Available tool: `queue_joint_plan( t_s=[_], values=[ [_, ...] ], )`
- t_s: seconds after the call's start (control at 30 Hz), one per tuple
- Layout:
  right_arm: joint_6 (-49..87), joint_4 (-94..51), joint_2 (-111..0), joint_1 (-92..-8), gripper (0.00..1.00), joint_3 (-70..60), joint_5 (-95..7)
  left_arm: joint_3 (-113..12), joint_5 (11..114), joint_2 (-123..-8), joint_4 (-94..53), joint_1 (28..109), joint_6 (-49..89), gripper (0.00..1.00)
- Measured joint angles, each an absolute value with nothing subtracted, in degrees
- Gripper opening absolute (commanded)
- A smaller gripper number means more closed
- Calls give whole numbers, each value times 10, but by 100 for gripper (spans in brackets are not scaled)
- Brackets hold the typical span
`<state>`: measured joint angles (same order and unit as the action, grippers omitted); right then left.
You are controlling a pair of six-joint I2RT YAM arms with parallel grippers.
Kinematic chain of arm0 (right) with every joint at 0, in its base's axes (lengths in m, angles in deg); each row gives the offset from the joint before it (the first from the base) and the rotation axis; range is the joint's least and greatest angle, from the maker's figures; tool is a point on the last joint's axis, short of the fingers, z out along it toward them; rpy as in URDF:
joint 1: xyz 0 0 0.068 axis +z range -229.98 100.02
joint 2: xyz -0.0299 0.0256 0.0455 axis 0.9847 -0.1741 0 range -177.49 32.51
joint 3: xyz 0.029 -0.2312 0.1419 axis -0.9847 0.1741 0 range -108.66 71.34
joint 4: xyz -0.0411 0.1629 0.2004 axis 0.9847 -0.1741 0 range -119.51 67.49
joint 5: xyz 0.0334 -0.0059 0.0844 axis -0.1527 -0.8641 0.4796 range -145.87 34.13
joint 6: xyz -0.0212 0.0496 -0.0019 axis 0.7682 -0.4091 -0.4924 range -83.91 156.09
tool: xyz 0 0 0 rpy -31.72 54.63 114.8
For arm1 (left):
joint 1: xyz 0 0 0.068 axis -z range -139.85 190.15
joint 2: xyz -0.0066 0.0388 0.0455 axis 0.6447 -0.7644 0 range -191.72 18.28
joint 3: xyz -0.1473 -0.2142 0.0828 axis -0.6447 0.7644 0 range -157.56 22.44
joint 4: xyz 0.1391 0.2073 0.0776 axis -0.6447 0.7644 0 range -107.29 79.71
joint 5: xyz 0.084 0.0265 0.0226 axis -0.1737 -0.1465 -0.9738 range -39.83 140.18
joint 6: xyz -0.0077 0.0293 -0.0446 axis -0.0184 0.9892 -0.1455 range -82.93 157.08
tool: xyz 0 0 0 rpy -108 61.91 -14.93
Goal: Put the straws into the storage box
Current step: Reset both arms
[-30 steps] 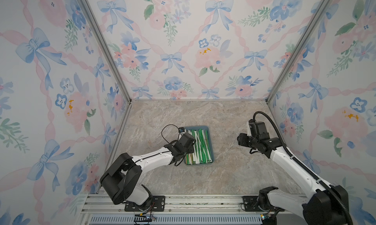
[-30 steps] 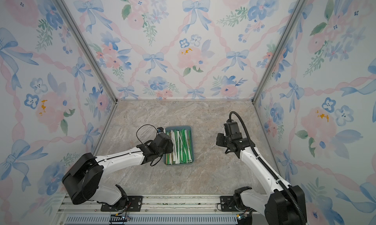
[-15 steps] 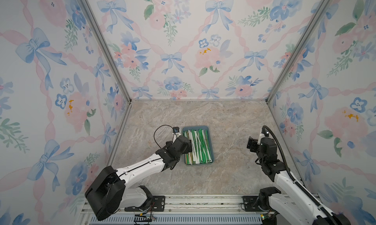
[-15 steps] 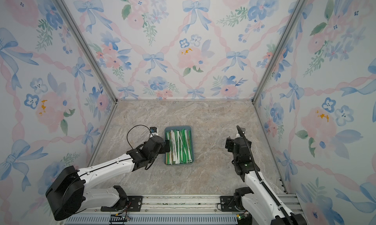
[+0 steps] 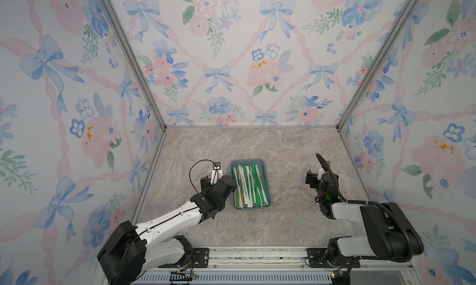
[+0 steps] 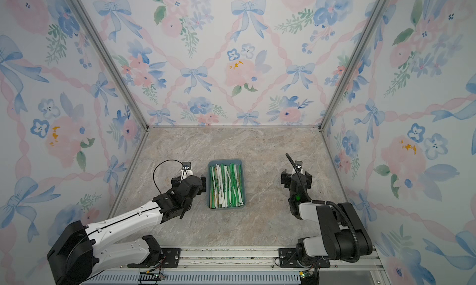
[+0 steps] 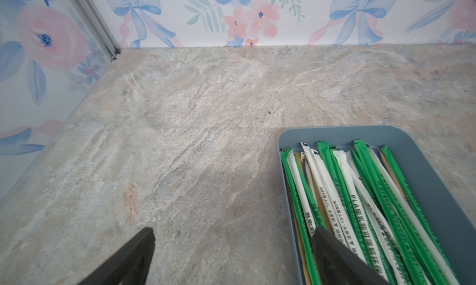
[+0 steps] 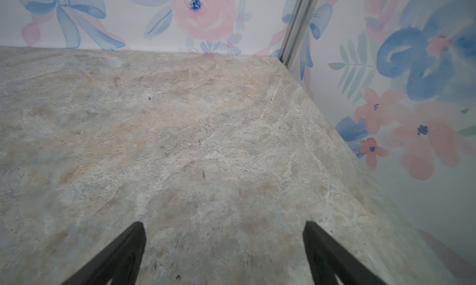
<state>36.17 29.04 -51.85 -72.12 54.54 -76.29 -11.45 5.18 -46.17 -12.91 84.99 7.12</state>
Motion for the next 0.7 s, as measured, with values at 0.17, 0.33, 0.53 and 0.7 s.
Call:
queue_joint_plan(
  t_s=[0.17, 0.33, 0.53, 0.7],
  values=[
    [366, 314, -565, -729, 97, 538, -739, -100, 5, -448, -130, 850, 94, 98],
    [361, 305, -563, -752, 97, 501, -709, -74, -34, -447, -176, 834, 148, 98],
    [361, 302, -563, -755, 97, 499, -693, -9, -42, -447, -336, 749, 247, 98],
    [361, 300, -563, -755, 97, 499, -691, 30, -18, -490, -472, 670, 322, 98]
  ],
)
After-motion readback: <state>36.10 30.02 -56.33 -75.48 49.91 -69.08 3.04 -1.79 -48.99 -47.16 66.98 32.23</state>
